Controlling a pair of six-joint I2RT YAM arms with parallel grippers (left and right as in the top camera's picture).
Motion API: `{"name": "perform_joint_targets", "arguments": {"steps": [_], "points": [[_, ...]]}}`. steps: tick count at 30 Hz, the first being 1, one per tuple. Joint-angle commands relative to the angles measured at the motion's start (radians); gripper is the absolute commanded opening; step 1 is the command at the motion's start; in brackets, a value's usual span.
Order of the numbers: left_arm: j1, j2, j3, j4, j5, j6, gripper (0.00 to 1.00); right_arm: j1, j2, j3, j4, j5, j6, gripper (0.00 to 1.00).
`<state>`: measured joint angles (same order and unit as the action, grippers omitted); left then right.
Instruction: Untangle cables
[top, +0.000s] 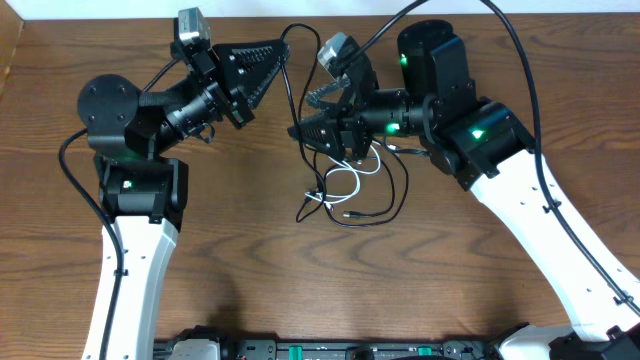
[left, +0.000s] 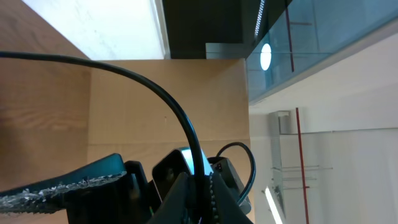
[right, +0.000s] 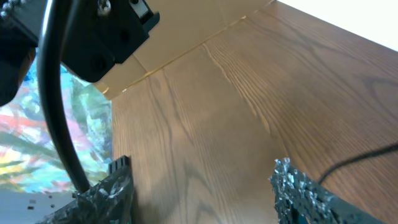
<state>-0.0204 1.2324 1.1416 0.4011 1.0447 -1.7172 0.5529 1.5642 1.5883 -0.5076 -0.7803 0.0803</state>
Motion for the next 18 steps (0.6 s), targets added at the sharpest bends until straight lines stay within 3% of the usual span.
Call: {"name": "perform_joint_targets", "arguments": {"steps": [1, 5, 8, 14, 18], "points": [[0.003, -0.004, 0.014, -0.010, 0.013, -0.005, 0.08, -0.005, -0.006, 0.002, 0.016, -0.034, 0.046, 0.64], [0.003, -0.004, 0.014, -0.054, 0.013, -0.005, 0.07, -0.044, -0.006, 0.002, 0.006, -0.034, 0.054, 0.64], [0.003, -0.004, 0.014, -0.089, 0.009, -0.004, 0.07, -0.093, -0.006, 0.002, -0.011, -0.040, 0.083, 0.73], [0.001, -0.003, 0.014, -0.172, -0.018, 0.014, 0.07, -0.179, -0.008, 0.002, 0.056, -0.304, 0.113, 0.78], [0.001, -0.003, 0.014, -0.177, -0.018, 0.015, 0.08, -0.142, -0.008, 0.001, 0.050, -0.311, 0.153, 0.78]]}}
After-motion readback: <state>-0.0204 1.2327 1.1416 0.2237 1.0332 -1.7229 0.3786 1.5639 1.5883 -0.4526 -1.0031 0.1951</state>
